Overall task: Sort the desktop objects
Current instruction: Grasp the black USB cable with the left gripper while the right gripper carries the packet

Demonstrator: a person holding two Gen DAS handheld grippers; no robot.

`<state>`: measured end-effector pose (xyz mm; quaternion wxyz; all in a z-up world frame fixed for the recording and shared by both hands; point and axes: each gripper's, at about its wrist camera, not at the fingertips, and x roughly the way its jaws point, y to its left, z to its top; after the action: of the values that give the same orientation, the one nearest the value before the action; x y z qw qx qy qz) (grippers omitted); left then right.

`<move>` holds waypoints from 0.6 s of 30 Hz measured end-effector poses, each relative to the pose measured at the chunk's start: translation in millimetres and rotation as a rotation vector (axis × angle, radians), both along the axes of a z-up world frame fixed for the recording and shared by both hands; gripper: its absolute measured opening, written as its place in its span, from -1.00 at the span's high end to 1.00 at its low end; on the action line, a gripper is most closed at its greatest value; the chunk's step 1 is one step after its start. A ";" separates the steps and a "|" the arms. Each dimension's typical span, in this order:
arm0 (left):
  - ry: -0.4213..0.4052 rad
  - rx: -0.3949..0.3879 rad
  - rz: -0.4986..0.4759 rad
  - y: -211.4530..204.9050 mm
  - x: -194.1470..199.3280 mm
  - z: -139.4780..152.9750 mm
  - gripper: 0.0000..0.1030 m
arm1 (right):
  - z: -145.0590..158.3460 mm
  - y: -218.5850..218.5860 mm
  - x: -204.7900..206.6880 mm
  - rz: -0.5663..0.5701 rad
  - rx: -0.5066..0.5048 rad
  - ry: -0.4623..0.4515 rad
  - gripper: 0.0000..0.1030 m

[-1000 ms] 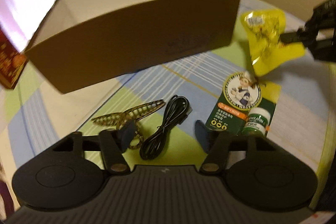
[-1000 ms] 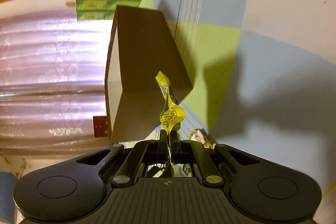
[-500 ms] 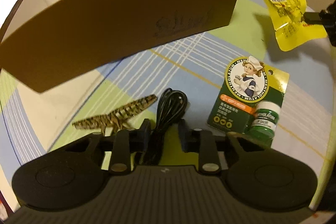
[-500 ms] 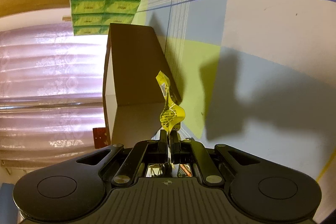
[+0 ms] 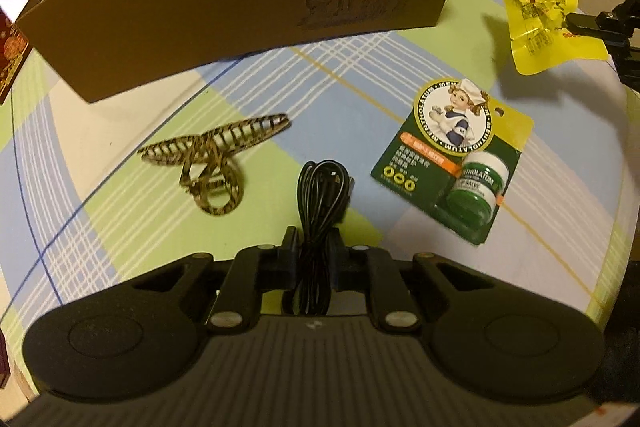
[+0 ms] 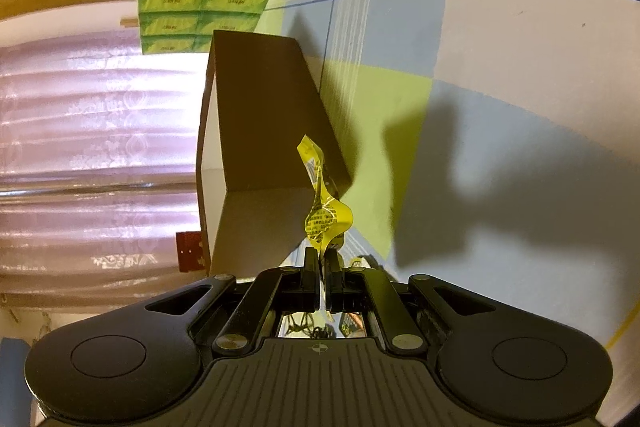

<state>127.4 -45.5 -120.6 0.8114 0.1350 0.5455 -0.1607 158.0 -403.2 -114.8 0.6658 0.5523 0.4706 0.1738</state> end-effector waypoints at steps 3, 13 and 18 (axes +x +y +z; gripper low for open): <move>-0.001 -0.002 0.016 1.9 -6.2 2.2 0.78 | 1.3 0.8 -0.3 0.013 0.003 -0.001 1.00; -0.041 -0.080 0.080 8.8 -21.4 26.7 0.78 | 9.7 -5.0 -6.1 0.012 0.027 -0.014 1.00; -0.075 -0.113 0.096 10.9 -27.2 46.9 0.78 | 17.9 -10.3 -8.6 0.011 0.053 -0.020 1.00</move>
<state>100.2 -34.6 -73.7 0.8444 0.0685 0.5107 -0.1470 149.5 -413.5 -96.9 0.6546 0.5655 0.4621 0.1955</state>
